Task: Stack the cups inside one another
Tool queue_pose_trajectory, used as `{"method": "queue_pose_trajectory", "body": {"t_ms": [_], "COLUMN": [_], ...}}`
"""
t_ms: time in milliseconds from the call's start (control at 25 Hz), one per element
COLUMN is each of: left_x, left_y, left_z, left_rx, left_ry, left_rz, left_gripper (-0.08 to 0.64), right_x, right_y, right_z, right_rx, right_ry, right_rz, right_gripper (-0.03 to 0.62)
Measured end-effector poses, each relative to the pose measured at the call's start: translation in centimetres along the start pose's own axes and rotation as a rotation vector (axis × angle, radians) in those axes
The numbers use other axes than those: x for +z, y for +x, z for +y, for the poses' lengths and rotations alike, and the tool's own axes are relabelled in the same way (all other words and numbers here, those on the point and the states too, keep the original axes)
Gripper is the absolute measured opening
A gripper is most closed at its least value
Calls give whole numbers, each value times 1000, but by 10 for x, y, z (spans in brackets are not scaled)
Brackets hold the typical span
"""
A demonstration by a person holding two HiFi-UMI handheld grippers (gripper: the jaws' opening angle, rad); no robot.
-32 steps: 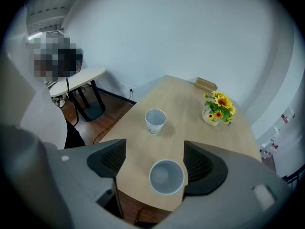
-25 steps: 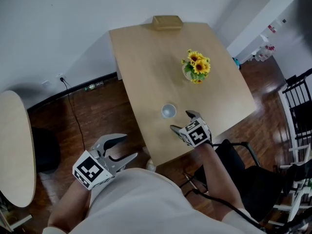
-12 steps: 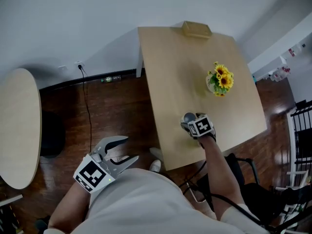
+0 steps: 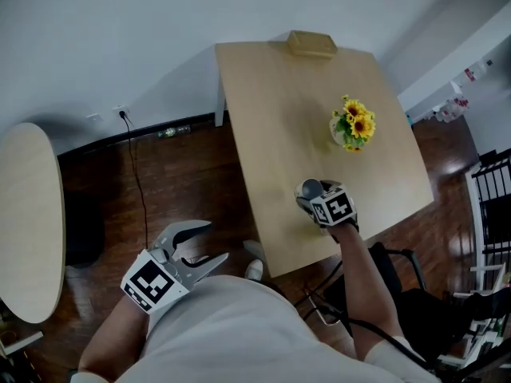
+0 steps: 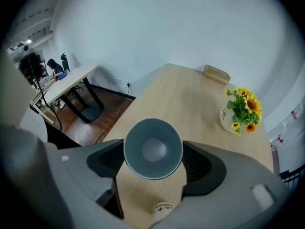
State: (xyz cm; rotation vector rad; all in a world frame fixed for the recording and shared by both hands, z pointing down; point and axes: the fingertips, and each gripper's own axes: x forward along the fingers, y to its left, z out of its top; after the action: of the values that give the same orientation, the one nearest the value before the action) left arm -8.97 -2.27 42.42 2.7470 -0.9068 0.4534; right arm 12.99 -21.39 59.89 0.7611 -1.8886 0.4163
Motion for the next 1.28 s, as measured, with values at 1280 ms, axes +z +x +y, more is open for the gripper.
{"method": "queue_pose_trajectory", "body": {"t_ms": [1280], "left_x": [31], "left_y": [88], "left_z": [-59], "left_rx": [-279], "left_ry": [72], "left_rz": [-19], "left_gripper": [244], "right_x": [-132], "right_y": [-115], "right_z": [-38], "right_rx": [-108], "right_ry": [197], "right_rz": [-22], "right_gripper": [377]}}
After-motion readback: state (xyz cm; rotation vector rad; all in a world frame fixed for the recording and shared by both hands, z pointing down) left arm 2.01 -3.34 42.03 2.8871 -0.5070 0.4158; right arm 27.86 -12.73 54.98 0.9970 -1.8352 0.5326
